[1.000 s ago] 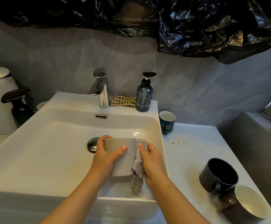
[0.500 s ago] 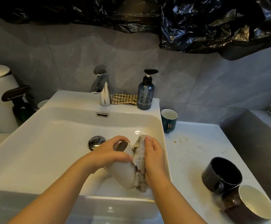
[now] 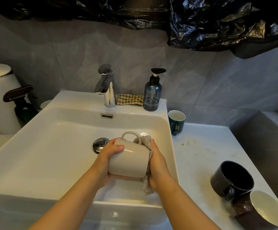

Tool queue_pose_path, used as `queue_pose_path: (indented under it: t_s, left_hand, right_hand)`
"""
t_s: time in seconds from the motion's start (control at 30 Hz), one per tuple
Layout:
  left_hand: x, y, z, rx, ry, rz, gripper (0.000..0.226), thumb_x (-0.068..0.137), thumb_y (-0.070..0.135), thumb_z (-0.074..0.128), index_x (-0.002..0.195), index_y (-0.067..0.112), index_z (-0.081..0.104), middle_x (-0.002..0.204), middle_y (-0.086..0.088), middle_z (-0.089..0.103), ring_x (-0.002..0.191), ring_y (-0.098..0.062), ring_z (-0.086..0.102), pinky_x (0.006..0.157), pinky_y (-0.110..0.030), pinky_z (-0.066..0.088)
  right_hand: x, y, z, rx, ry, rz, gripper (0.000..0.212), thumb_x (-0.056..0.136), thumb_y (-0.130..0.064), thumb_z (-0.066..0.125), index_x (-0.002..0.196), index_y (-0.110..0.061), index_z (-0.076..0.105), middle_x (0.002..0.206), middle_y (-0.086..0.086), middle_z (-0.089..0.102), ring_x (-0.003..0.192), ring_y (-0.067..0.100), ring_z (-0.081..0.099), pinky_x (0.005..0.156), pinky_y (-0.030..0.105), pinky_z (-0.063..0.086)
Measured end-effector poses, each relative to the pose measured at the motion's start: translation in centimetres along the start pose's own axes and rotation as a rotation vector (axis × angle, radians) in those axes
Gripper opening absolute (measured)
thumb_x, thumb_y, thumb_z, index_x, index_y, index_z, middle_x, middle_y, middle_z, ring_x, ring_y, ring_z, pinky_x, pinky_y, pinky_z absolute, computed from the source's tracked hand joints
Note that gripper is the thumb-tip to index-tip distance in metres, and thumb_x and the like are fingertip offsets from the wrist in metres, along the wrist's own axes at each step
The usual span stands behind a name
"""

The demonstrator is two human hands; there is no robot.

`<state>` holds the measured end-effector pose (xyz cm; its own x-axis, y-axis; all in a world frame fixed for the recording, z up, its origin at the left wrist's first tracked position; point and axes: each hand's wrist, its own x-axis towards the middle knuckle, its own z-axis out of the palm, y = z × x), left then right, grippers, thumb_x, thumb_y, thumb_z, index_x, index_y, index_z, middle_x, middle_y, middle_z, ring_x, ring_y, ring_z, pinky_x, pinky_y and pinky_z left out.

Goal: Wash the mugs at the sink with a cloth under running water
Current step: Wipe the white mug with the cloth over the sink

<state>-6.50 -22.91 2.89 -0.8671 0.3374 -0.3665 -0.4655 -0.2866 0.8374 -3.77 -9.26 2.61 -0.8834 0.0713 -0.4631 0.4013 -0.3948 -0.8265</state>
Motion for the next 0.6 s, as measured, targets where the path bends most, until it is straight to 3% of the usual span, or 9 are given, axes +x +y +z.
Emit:
queue_pose_path:
  t_s: [0.03, 0.1, 0.17, 0.23, 0.3, 0.33, 0.43, 0.5, 0.6]
  left_hand:
    - [0.2, -0.1, 0.0, -0.020, 0.030, 0.015, 0.059, 0.038, 0.036, 0.068, 0.095, 0.021, 0.063, 0.090, -0.014, 0.061, 0.079, -0.033, 0.060, 0.056, -0.046, 0.055]
    - [0.5, -0.2, 0.2, -0.077, 0.126, 0.023, 0.046, 0.049, 0.036, 0.066, 0.093, 0.022, 0.061, 0.089, -0.014, 0.062, 0.080, -0.036, 0.061, 0.063, -0.051, 0.054]
    - [0.8, -0.2, 0.2, -0.130, 0.204, 0.020, 0.031, 0.064, 0.037, 0.063, 0.091, 0.023, 0.059, 0.089, -0.015, 0.062, 0.080, -0.036, 0.062, 0.066, -0.052, 0.054]
    - [0.8, -0.3, 0.1, -0.099, 0.213, 0.011, 0.022, 0.073, 0.035, 0.062, 0.092, 0.023, 0.060, 0.097, -0.017, 0.062, 0.088, -0.039, 0.062, 0.067, -0.057, 0.054]
    - [0.6, -0.2, 0.0, -0.037, 0.119, 0.014, 0.037, 0.065, 0.034, 0.064, 0.100, 0.021, 0.061, 0.104, -0.017, 0.062, 0.093, -0.038, 0.062, 0.066, -0.057, 0.054]
    - [0.5, -0.1, 0.0, -0.012, 0.053, 0.034, 0.043, 0.059, 0.033, 0.065, 0.100, 0.020, 0.061, 0.101, -0.016, 0.062, 0.089, -0.035, 0.062, 0.063, -0.052, 0.055]
    - [0.2, 0.0, 0.0, 0.080, -0.127, 0.134, 0.051, 0.043, 0.031, 0.068, 0.092, 0.019, 0.061, 0.090, -0.013, 0.063, 0.075, -0.027, 0.062, 0.059, -0.035, 0.052]
    - [0.2, -0.2, 0.0, 0.117, -0.190, 0.179, 0.057, 0.043, 0.035, 0.067, 0.098, 0.020, 0.061, 0.090, -0.011, 0.066, 0.077, -0.024, 0.064, 0.058, -0.032, 0.052]
    - [0.6, -0.4, 0.1, 0.027, -0.098, 0.185, 0.053, 0.041, 0.037, 0.067, 0.093, 0.027, 0.065, 0.092, -0.011, 0.065, 0.080, -0.028, 0.062, 0.058, -0.034, 0.053]
  right_hand:
    - [-0.1, 0.3, 0.2, 0.011, -0.012, 0.014, 0.053, 0.078, -0.069, 0.048, 0.096, -0.023, 0.069, 0.093, 0.013, 0.068, 0.081, 0.030, 0.064, 0.060, 0.034, 0.053]
    - [-0.3, 1.0, 0.5, 0.010, -0.042, -0.065, 0.051, 0.087, -0.063, 0.045, 0.112, -0.023, 0.065, 0.106, 0.011, 0.069, 0.096, 0.027, 0.065, 0.084, 0.044, 0.055]
    - [-0.5, 1.6, 0.8, -0.080, -0.067, -0.217, 0.047, 0.092, -0.059, 0.036, 0.131, -0.037, 0.049, 0.128, 0.001, 0.058, 0.116, 0.017, 0.056, 0.100, 0.041, 0.047]
    - [-0.9, 1.8, 1.3, -0.282, -0.075, -0.421, 0.036, 0.096, -0.047, 0.032, 0.132, -0.053, 0.032, 0.146, -0.015, 0.034, 0.131, 0.000, 0.035, 0.112, 0.026, 0.030]
    - [-1.1, 1.5, 1.3, -0.343, -0.029, -0.505, 0.031, 0.100, -0.035, 0.030, 0.121, -0.059, 0.027, 0.145, -0.025, 0.021, 0.128, -0.017, 0.021, 0.104, 0.004, 0.020]
    - [-1.1, 1.1, 1.1, -0.308, -0.014, -0.494, 0.030, 0.100, -0.034, 0.030, 0.120, -0.056, 0.031, 0.143, -0.025, 0.026, 0.125, -0.016, 0.026, 0.097, 0.000, 0.023]
    - [-1.2, -0.5, 0.2, -0.005, -0.002, -0.248, 0.024, 0.094, -0.043, 0.043, 0.112, -0.039, 0.059, 0.108, -0.007, 0.063, 0.097, 0.009, 0.060, 0.074, 0.019, 0.050]
    - [-1.3, -1.0, -0.5, 0.091, -0.001, -0.046, 0.035, 0.085, -0.051, 0.052, 0.097, -0.022, 0.068, 0.083, 0.007, 0.068, 0.077, 0.024, 0.063, 0.065, 0.031, 0.049]
    - [-1.3, -0.3, -0.2, 0.114, -0.024, -0.037, 0.040, 0.088, -0.052, 0.048, 0.100, -0.019, 0.067, 0.088, 0.011, 0.071, 0.080, 0.027, 0.067, 0.070, 0.037, 0.053]
